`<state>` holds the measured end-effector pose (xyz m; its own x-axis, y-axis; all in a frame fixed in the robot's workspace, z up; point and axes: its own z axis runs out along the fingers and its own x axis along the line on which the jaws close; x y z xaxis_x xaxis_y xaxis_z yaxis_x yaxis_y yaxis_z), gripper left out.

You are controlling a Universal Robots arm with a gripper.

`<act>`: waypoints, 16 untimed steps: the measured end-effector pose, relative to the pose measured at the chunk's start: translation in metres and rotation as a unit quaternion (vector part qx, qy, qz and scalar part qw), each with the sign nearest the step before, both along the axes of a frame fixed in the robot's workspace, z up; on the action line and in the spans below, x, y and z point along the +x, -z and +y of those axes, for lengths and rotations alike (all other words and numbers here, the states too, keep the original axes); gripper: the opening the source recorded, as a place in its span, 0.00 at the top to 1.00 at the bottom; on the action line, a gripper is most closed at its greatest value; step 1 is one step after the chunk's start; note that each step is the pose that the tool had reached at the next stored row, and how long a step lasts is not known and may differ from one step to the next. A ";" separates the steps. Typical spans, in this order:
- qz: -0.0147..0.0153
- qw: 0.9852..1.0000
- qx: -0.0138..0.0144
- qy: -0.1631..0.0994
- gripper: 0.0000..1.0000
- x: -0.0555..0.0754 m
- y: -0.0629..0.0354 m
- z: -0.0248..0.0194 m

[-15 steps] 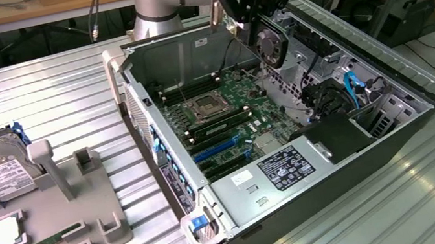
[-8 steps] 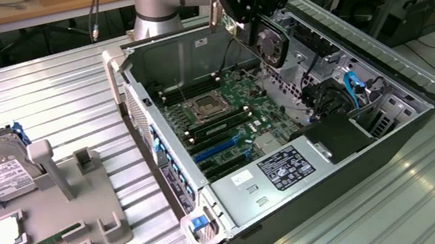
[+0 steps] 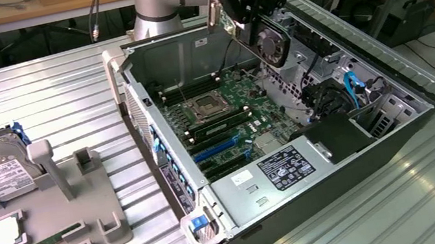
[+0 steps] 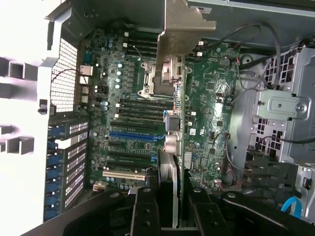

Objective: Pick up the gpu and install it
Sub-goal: 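Insert the gpu into the slot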

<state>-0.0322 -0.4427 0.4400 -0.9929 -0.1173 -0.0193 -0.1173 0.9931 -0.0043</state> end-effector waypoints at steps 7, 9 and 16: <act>0.000 0.997 0.000 -0.079 0.73 -0.001 0.0000 0.0000; 0.000 0.996 0.000 -0.095 0.73 -0.001 0.0000 0.0000; 0.000 0.993 0.000 -0.122 0.73 -0.001 0.0000 0.0000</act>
